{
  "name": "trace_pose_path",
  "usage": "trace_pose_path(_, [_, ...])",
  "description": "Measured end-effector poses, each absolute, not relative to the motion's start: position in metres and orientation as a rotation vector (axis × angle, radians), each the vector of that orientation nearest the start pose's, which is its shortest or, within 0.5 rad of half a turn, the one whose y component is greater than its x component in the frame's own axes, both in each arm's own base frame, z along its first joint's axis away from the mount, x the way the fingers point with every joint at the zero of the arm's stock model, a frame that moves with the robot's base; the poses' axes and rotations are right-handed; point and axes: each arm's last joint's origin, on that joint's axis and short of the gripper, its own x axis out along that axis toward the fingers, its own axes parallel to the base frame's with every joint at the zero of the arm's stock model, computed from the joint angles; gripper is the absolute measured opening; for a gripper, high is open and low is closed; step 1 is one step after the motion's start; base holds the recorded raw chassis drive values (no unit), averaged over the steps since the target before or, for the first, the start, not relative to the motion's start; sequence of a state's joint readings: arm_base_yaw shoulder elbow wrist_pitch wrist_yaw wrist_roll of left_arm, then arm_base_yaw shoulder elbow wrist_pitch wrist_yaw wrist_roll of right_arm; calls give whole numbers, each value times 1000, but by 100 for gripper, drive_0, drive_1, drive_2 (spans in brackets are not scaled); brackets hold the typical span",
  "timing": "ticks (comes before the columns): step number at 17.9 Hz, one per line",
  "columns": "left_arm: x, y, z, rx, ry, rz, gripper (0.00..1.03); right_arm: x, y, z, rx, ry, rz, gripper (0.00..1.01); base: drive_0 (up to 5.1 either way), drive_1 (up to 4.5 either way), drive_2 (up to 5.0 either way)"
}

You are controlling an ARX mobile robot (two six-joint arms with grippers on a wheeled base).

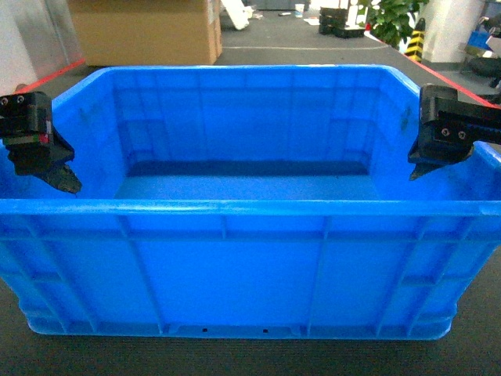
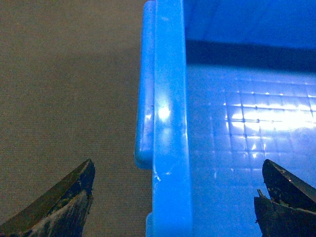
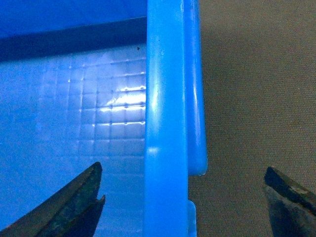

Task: Place box next to blue box on left shelf

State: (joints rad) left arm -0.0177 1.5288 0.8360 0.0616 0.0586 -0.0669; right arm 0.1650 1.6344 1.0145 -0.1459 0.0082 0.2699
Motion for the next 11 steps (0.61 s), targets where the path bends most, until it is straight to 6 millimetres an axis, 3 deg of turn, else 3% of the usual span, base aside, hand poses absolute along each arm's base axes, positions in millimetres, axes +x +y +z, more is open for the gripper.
trace_pose_path(1, [314,-9,199,-71,635,-54,98,336,56,206,187,781,41,90,0,0,0])
trace_pose_path(9, [315,-14,200,-38,587,-51,18,330,61,203,188,774,60,10,0,0,0])
trace_pose_path(11, [307,-18,205,-56,503,-57,9,323,61,202,189,729,55,8,0,0,0])
